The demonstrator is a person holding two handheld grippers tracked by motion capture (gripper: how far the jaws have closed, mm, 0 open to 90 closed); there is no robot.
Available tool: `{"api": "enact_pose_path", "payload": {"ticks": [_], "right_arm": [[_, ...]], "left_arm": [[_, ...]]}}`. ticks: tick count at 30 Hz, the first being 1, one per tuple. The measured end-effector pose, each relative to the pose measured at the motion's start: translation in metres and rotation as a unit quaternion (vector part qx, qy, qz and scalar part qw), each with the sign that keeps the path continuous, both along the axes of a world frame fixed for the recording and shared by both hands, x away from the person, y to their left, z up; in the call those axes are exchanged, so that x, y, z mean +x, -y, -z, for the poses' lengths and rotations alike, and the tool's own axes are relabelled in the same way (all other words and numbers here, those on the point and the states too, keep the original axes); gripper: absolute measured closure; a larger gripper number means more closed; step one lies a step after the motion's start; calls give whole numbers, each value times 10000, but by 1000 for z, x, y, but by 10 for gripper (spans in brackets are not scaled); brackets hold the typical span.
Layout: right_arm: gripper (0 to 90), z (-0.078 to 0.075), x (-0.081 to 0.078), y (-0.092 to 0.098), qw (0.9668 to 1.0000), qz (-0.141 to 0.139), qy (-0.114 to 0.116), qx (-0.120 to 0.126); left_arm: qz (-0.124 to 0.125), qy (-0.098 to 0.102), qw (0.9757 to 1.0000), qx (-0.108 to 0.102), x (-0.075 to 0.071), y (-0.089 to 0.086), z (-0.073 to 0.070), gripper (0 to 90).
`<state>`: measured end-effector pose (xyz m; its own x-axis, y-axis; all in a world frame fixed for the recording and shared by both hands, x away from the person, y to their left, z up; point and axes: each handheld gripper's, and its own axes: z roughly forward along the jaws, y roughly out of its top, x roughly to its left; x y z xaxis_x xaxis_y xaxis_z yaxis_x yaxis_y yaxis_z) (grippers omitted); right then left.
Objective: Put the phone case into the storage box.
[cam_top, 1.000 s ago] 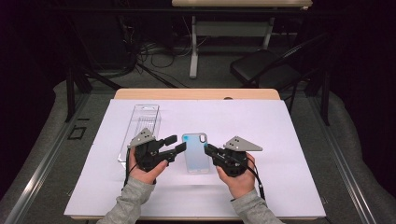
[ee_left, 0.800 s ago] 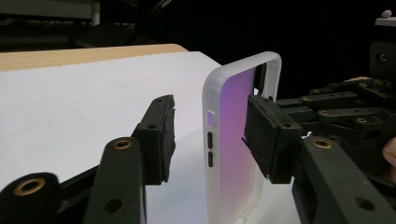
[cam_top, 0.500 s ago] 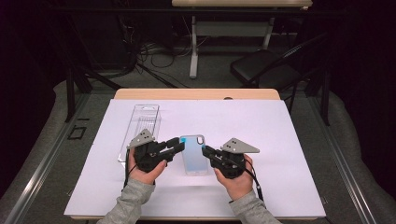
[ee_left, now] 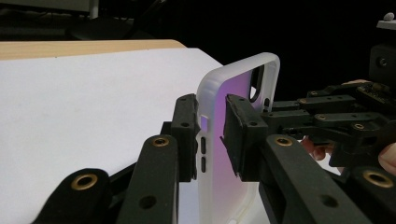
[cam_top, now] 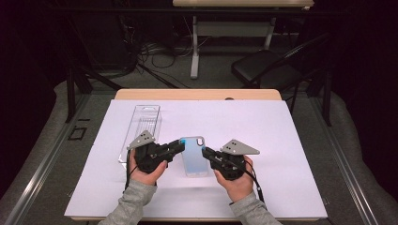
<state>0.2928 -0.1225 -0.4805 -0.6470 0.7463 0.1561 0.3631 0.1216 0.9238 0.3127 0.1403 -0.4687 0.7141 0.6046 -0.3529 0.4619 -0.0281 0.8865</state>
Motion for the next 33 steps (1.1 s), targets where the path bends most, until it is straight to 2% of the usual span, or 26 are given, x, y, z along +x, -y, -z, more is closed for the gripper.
{"api": "enact_pose_path", "payload": {"ticks": [15,33], "right_arm": [[838,0,-1,-1,10000,-1,4,16],[838,2,0,0,10000,-8,-33,73]], "left_arm": [[-78,-146,9998,-70,0,0,2,778],[-48,-197,9998,-90,1,-1,3,815]]}}
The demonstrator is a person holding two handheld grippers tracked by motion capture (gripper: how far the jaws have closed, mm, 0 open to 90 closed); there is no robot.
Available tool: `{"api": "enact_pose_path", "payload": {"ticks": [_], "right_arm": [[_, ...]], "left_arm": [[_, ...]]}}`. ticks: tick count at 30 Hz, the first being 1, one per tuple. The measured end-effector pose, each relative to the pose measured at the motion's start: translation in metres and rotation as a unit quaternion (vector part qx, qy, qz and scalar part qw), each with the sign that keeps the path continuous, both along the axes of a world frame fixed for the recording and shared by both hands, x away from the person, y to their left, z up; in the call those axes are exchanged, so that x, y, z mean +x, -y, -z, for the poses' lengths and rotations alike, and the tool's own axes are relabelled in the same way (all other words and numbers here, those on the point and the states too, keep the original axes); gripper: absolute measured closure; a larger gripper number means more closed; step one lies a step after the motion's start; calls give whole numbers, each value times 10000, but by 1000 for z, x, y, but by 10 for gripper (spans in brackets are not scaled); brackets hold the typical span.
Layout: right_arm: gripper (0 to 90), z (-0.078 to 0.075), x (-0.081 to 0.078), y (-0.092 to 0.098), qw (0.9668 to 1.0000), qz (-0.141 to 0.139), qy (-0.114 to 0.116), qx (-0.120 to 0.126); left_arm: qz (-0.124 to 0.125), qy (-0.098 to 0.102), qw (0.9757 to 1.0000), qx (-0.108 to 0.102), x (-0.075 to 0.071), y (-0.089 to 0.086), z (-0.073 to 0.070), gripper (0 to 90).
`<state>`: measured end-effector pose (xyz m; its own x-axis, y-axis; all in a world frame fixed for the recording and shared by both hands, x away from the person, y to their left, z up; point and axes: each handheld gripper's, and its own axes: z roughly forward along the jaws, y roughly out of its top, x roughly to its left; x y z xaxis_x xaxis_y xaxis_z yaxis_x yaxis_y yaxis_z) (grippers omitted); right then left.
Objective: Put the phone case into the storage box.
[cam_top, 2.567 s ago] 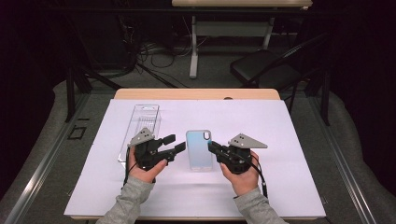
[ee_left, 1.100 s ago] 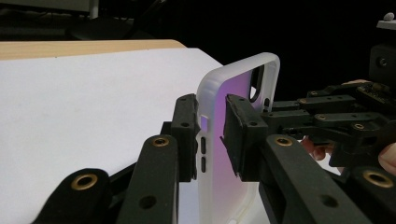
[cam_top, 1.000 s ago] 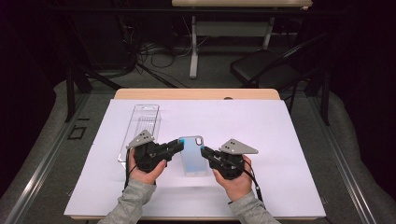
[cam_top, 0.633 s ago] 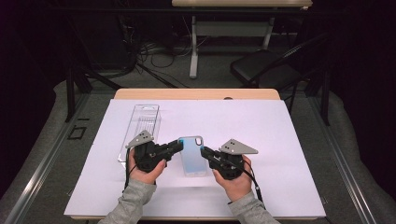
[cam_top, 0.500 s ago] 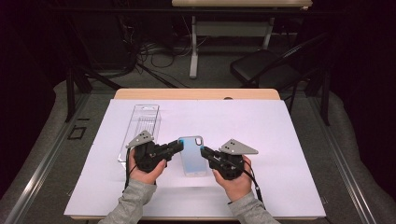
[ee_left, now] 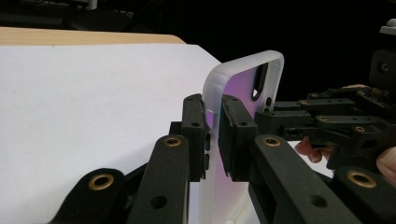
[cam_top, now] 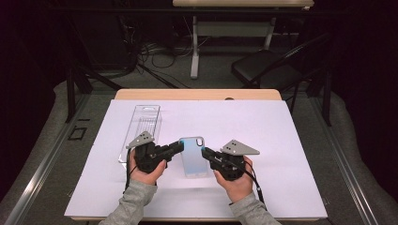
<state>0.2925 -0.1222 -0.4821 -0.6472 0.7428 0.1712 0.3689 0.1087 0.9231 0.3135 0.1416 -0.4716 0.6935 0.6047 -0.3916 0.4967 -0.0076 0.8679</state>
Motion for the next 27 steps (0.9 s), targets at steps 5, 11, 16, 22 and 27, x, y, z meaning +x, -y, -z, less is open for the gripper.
{"api": "enact_pose_path", "payload": {"ticks": [5,11,16,22,27], "right_arm": [[838,0,0,0,10000,-6,4,9],[838,0,1,1,10000,-4,-8,38],[838,1,1,0,10000,-9,-10,31],[838,1,1,0,10000,-17,-4,41],[838,0,0,0,10000,-24,-1,45]], "left_arm": [[25,0,10000,10,0,-1,0,821],[44,8,10000,13,0,-1,0,827],[52,5,10000,35,0,-1,0,829],[57,20,10000,35,0,-2,-1,830],[93,25,10000,6,0,-2,-1,831]]}}
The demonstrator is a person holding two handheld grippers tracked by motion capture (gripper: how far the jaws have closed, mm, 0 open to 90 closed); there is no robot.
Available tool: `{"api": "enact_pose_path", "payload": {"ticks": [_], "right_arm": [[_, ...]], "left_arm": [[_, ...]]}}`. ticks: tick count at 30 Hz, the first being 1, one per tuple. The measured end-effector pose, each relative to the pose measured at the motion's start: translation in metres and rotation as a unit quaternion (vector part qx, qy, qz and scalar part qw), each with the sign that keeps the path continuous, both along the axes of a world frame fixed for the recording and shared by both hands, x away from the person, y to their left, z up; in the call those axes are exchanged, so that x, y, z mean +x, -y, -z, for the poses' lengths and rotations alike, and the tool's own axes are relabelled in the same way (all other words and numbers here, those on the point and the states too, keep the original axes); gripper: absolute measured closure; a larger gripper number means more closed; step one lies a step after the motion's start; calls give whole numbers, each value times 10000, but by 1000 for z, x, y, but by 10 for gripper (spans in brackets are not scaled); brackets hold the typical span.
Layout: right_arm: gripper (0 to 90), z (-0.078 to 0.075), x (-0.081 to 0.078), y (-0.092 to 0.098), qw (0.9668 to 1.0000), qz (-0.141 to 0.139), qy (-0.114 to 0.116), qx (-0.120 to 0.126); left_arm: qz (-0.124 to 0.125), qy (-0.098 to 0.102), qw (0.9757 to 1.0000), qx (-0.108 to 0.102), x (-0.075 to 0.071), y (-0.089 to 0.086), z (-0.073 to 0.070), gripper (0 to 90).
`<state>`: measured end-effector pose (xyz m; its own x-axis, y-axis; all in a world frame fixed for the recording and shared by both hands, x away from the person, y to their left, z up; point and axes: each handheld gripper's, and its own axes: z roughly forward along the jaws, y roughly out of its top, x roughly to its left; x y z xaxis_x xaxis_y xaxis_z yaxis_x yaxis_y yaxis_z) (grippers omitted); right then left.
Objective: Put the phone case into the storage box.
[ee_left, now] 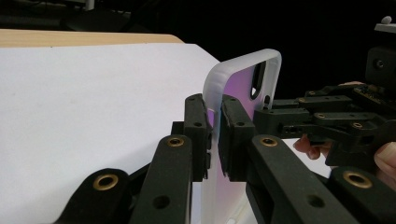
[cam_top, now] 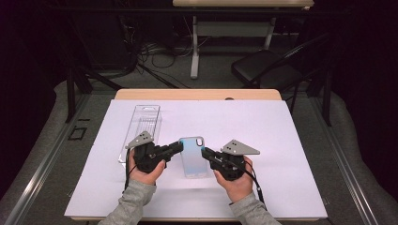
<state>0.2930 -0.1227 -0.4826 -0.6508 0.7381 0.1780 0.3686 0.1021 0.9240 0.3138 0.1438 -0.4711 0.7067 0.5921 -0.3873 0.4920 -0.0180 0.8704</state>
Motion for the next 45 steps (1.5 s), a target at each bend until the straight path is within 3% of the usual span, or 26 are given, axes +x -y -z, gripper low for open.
{"api": "enact_pose_path", "payload": {"ticks": [45], "right_arm": [[822,0,2,0,10000,-58,-29,76]], "left_arm": [[-7,-42,10000,-67,1,-1,0,834]]}}
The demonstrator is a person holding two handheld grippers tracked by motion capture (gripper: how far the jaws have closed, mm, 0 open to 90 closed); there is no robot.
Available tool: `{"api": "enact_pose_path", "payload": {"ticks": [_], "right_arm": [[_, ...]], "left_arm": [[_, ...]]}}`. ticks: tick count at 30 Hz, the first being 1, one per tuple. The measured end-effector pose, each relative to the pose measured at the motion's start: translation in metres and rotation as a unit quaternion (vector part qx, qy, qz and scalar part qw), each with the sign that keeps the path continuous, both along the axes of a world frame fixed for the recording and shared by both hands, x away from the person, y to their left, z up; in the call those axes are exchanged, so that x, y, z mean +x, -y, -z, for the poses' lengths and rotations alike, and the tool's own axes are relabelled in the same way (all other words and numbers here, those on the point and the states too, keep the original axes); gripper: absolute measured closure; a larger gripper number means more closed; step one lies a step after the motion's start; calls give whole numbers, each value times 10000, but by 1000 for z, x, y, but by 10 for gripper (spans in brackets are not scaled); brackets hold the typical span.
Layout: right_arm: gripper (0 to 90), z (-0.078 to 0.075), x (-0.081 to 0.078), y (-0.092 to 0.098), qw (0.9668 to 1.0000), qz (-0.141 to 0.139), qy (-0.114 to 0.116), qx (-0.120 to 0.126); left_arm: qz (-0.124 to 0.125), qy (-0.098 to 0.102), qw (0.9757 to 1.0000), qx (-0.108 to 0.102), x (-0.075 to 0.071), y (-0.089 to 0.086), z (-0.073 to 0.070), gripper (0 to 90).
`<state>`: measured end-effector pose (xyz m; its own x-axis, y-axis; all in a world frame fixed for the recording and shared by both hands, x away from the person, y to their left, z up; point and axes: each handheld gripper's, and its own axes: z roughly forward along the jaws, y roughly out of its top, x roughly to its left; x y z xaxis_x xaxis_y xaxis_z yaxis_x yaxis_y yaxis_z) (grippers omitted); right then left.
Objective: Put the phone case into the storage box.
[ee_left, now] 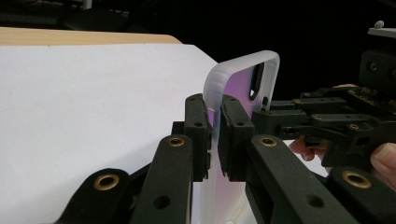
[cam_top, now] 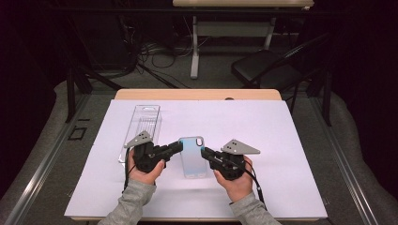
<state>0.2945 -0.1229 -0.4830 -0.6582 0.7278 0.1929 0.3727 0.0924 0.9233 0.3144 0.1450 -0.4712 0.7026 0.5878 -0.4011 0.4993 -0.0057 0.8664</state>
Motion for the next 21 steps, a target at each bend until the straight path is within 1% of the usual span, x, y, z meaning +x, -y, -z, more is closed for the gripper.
{"api": "enact_pose_path", "payload": {"ticks": [7,13,21], "right_arm": [[782,0,0,-1,10000,-6,2,-11],[727,0,0,0,10000,-4,35,13],[613,0,1,-1,10000,-73,-18,60]], "left_arm": [[19,-8,10000,-7,1,-1,1,834],[-19,-12,10000,-18,2,-3,1,834],[-134,-12,9999,-53,5,-10,1,834]]}}
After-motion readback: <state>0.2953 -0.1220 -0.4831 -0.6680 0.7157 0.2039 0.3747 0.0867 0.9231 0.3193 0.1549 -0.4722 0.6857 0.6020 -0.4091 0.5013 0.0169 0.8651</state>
